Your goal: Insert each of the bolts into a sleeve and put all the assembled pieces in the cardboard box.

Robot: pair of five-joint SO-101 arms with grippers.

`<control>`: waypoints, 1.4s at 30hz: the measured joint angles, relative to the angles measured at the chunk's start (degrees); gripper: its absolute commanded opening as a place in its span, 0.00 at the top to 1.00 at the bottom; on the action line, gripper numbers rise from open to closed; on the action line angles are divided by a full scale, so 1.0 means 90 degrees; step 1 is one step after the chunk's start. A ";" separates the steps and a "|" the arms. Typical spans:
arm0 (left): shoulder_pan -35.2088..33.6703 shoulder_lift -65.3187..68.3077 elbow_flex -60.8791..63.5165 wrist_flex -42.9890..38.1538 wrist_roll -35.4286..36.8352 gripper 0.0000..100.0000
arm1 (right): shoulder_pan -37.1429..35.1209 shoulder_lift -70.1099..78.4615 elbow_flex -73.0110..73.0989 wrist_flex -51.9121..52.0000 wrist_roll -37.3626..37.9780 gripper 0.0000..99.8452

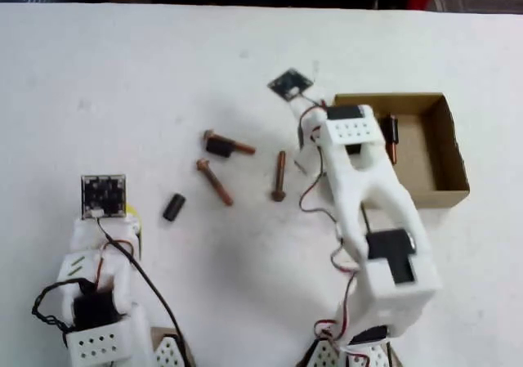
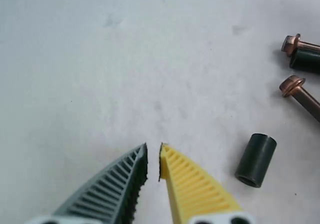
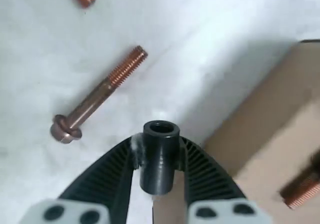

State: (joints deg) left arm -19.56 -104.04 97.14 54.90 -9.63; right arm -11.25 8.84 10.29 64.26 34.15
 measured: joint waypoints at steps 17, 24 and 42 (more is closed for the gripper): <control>0.0000 0.0000 0.0000 0.0000 0.0000 0.92 | -0.0078 -0.4425 0.0860 0.1524 -0.0791 0.98; 0.0254 0.0000 0.0000 0.0000 0.0000 0.92 | -0.0830 -0.6027 0.2208 0.1436 -0.0850 0.98; 0.1397 0.0000 0.0000 0.0283 0.0000 0.92 | -0.0869 -0.9016 0.6916 -0.2266 -0.0860 0.98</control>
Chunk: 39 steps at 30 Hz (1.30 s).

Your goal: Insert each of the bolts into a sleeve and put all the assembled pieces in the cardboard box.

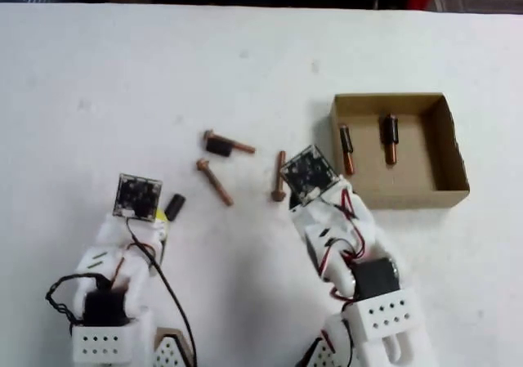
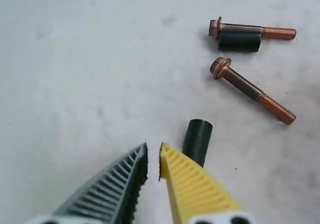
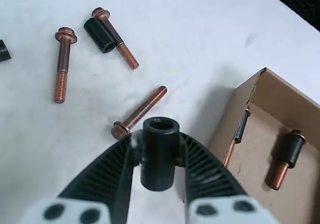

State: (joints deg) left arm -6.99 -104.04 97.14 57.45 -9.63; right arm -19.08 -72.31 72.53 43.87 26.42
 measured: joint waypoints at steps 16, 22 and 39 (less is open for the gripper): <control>0.0322 0.0000 -0.0821 0.0801 0.0029 0.92 | -0.0049 -0.0117 0.1563 -0.1905 0.0000 0.98; 0.0664 0.0000 -0.1446 0.0987 0.0322 0.92 | -0.0049 -0.0117 0.1856 -0.2413 -0.0127 0.98; 0.1104 0.2891 -0.3790 0.1651 0.0879 0.92 | -0.0518 -0.0117 0.1983 -0.3282 -0.1094 0.98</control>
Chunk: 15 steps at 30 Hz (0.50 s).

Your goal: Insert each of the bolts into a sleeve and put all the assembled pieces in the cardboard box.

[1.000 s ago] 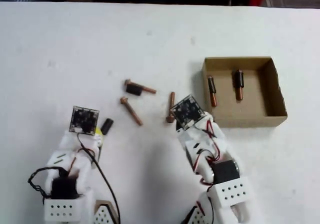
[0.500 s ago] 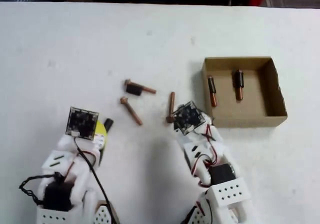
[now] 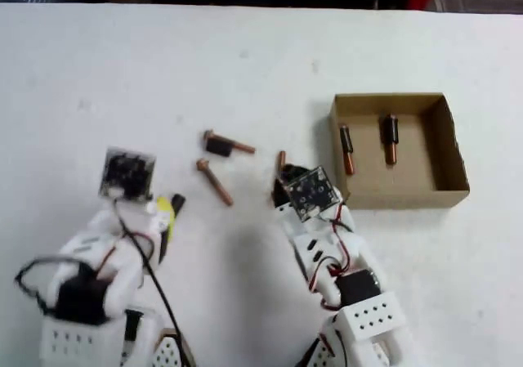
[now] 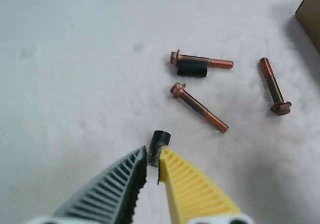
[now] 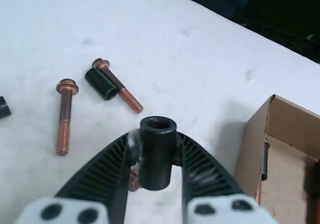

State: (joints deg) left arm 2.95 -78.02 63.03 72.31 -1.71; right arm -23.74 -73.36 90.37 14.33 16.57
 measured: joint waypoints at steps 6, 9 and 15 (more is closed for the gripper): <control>0.0430 0.2149 -0.0703 -0.0420 0.0020 0.92 | -0.0127 0.0010 0.0107 0.0000 0.0010 0.98; 0.0527 0.3106 -0.0977 -0.0694 0.0137 0.92 | -0.0137 0.0000 0.0107 0.0020 0.0010 0.98; 0.0684 0.4933 -0.1846 -0.0830 0.0928 0.92 | -0.0137 0.0010 0.0361 -0.0186 0.0010 0.98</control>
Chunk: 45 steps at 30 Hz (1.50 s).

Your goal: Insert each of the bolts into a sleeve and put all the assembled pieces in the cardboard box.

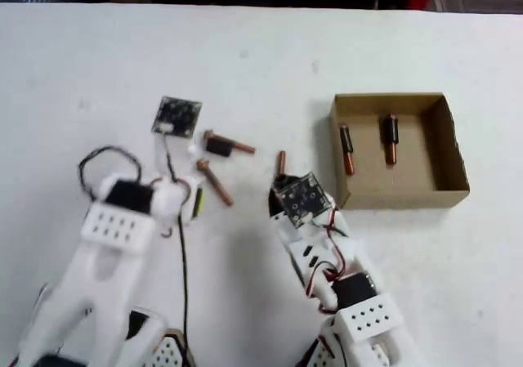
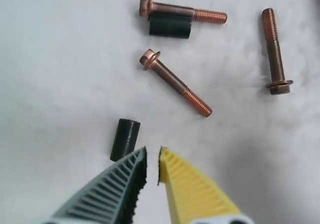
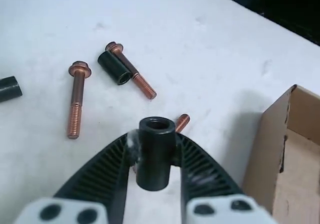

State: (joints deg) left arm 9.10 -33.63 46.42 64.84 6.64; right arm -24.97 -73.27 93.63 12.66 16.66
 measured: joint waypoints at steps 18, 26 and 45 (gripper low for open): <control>0.0234 0.3849 -0.2735 -0.0010 0.2383 0.74 | -0.0039 -0.0039 0.0332 -0.1436 -0.0742 0.98; -0.0117 0.5050 -0.3419 -0.0010 0.2862 0.74 | -0.0059 -0.0039 0.0332 -0.1436 -0.0762 0.98; -0.0449 0.5851 -0.3683 -0.0332 0.3253 0.74 | 0.0117 -0.0039 0.0342 -0.1436 -0.0762 0.98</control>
State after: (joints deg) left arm 5.05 19.03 13.27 61.85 35.91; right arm -23.91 -73.63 96.70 -0.26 9.80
